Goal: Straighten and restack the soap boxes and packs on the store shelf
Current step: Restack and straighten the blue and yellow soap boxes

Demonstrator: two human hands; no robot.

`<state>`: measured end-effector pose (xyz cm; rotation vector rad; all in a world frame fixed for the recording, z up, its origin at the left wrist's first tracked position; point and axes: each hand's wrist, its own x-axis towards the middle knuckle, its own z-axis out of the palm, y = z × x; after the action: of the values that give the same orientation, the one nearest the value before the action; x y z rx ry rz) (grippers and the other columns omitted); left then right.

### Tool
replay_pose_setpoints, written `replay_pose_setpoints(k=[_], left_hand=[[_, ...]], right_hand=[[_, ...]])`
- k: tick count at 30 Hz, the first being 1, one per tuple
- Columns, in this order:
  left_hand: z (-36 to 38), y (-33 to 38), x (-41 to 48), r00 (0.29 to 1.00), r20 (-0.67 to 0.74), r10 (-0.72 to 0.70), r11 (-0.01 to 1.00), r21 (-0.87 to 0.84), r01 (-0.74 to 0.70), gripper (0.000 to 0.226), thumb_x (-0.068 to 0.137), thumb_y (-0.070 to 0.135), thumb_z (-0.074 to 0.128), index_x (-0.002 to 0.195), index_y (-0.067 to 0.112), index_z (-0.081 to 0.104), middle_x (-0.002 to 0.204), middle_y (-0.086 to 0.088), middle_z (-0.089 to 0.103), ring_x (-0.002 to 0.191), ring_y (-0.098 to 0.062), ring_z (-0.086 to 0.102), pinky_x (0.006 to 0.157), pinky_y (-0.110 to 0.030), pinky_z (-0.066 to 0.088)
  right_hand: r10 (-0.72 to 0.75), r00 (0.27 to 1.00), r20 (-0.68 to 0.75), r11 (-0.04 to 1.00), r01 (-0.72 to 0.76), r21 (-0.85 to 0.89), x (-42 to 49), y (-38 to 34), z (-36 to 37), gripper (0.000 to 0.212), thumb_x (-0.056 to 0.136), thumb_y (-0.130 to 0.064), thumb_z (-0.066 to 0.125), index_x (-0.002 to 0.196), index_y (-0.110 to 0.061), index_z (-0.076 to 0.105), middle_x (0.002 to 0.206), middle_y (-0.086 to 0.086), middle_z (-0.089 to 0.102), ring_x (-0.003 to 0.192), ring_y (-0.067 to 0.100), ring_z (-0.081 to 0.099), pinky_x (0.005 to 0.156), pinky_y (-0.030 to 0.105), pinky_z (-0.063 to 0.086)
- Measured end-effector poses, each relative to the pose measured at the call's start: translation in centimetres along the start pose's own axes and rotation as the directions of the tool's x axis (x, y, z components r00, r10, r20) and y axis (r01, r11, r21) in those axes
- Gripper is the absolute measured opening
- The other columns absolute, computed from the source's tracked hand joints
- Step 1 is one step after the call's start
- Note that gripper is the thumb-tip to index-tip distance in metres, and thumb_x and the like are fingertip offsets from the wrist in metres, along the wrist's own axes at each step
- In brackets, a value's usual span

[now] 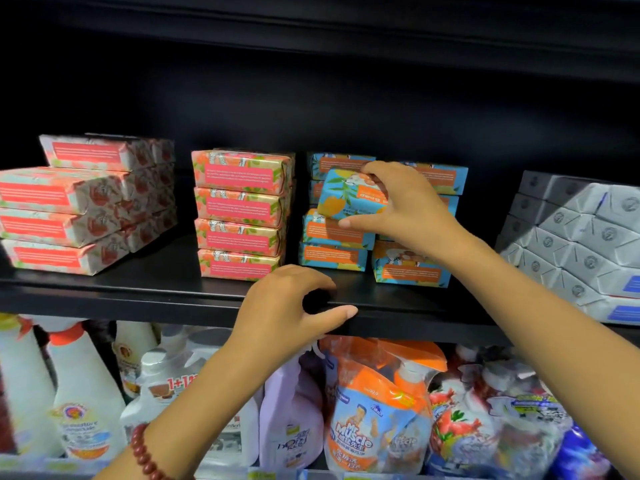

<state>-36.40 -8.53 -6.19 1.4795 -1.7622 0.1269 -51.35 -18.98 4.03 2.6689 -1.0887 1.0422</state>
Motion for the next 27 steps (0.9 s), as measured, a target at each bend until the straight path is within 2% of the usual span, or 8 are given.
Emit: replay_pose_setpoints(k=[3,6,9,11,13,15,20,27], left_hand=[[-0.4,0.4,0.7,0.997,-0.076,0.035,0.993,-0.112,-0.044,0.044,0.072,0.045,0.076,0.108,0.020,0.070,0.106,0.008,0.068,0.101,-0.006,0.059,0.087,-0.022,0.046],[-0.7,1.2,3.3,0.977,-0.152,0.152,0.988,-0.011,-0.156,0.047,0.075,0.034,0.077,0.115,0.012,0.066,0.112,-0.002,0.067,0.107,-0.016,0.058,0.090,-0.025,0.043],[-0.6,1.4,6.7,0.981,-0.058,0.187,0.975,0.134,-0.178,0.059,0.079,0.038,0.073,0.129,0.013,0.055,0.127,-0.004,0.059,0.121,-0.020,0.050,0.098,-0.027,0.036],[-0.3,1.2,8.8,0.986,0.028,0.167,0.961,0.221,-0.169,0.066,0.079,0.048,0.068,0.134,0.016,0.049,0.133,-0.002,0.054,0.125,-0.019,0.044,0.100,-0.028,0.034],[0.1,1.0,10.3,0.987,0.115,0.114,0.945,0.293,-0.144,0.073,0.076,0.060,0.064,0.132,0.016,0.050,0.131,-0.001,0.054,0.122,-0.018,0.045,0.098,-0.029,0.037],[0.5,0.9,11.2,0.984,0.169,0.063,0.932,0.342,-0.118,0.079,0.071,0.067,0.062,0.129,0.014,0.053,0.127,-0.003,0.056,0.117,-0.019,0.050,0.093,-0.028,0.041],[1.0,0.6,12.0,0.988,0.152,-0.005,0.956,0.290,-0.040,0.078,0.062,0.067,0.069,0.120,0.017,0.055,0.120,-0.001,0.056,0.109,-0.016,0.051,0.079,-0.022,0.039],[1.2,0.5,12.4,0.993,0.111,-0.035,0.931,0.366,-0.008,0.088,0.048,0.080,0.065,0.109,0.017,0.060,0.112,0.001,0.057,0.108,-0.017,0.048,0.084,-0.025,0.040]], right_hand=[[0.006,0.997,-0.081,0.998,-0.002,0.057,-2.7,1.1,-1.7,0.065,0.065,-0.052,0.074,0.118,-0.021,0.053,0.104,-0.010,0.052,0.098,0.010,0.050,0.080,0.025,0.040],[0.077,0.990,-0.120,0.994,-0.067,0.083,-5.2,2.5,-2.8,0.071,0.058,-0.058,0.072,0.116,-0.022,0.055,0.102,-0.012,0.053,0.096,0.010,0.052,0.080,0.026,0.043],[0.146,0.981,-0.129,0.982,-0.129,0.137,-7.6,4.0,-3.0,0.080,0.052,-0.061,0.069,0.121,-0.023,0.053,0.105,-0.012,0.052,0.098,0.009,0.051,0.079,0.019,0.039],[0.164,0.980,-0.117,0.976,-0.144,0.161,-8.8,4.8,-3.0,0.078,0.051,-0.064,0.066,0.119,-0.031,0.051,0.105,-0.016,0.051,0.096,0.001,0.050,0.077,0.008,0.036],[0.164,0.981,-0.105,0.974,-0.144,0.173,-9.8,5.3,-3.0,0.073,0.050,-0.068,0.063,0.114,-0.039,0.046,0.102,-0.025,0.048,0.094,-0.007,0.049,0.073,-0.001,0.035],[0.172,0.980,-0.104,0.973,-0.152,0.172,-10.5,5.6,-3.0,0.071,0.050,-0.069,0.062,0.112,-0.040,0.044,0.100,-0.029,0.045,0.095,-0.013,0.046,0.072,-0.004,0.033],[0.184,0.974,-0.130,0.968,-0.156,0.197,-11.3,6.4,-3.0,0.068,0.051,-0.064,0.064,0.111,-0.039,0.045,0.099,-0.027,0.047,0.094,-0.018,0.045,0.071,-0.003,0.034],[0.169,0.974,-0.154,0.969,-0.136,0.205,-11.0,7.2,-3.4,0.064,0.050,-0.065,0.063,0.108,-0.044,0.044,0.099,-0.028,0.048,0.095,-0.016,0.046,0.070,-0.002,0.035]])
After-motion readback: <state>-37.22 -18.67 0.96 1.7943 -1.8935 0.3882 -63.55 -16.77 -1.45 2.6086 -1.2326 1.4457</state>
